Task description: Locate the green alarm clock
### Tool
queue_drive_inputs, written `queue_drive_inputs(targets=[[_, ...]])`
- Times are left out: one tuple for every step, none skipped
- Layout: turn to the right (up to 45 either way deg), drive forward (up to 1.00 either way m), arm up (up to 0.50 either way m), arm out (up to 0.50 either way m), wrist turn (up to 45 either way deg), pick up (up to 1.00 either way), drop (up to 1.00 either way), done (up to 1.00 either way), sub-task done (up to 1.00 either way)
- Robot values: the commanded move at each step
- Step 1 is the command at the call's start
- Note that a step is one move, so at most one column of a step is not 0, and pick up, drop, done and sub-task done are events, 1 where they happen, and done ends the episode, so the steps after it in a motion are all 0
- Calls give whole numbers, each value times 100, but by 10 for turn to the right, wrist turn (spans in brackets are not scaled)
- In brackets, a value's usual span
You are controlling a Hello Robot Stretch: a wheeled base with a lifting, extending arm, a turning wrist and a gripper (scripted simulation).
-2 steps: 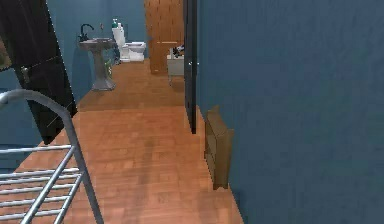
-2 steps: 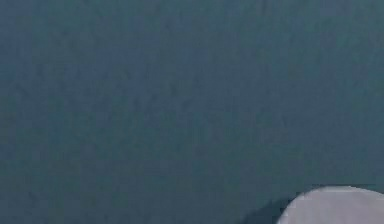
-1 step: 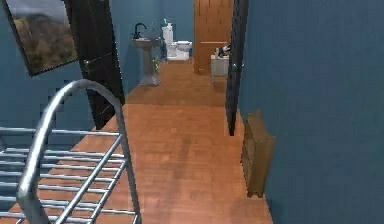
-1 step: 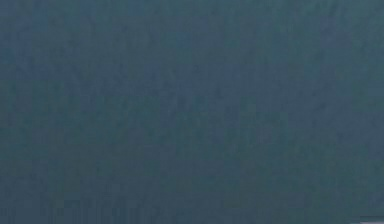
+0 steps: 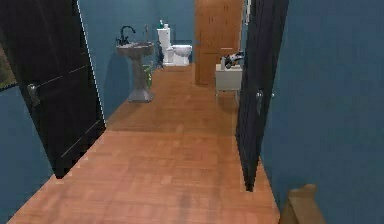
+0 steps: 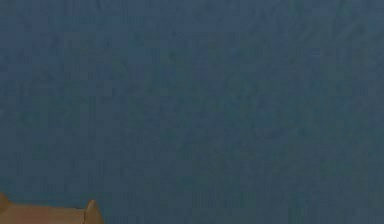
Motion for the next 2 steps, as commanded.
queue_drive_inputs(targets=[[0, 100, 0, 0, 0, 0, 0, 0, 0], [0, 100, 0, 0, 0, 0, 0, 0, 0]])
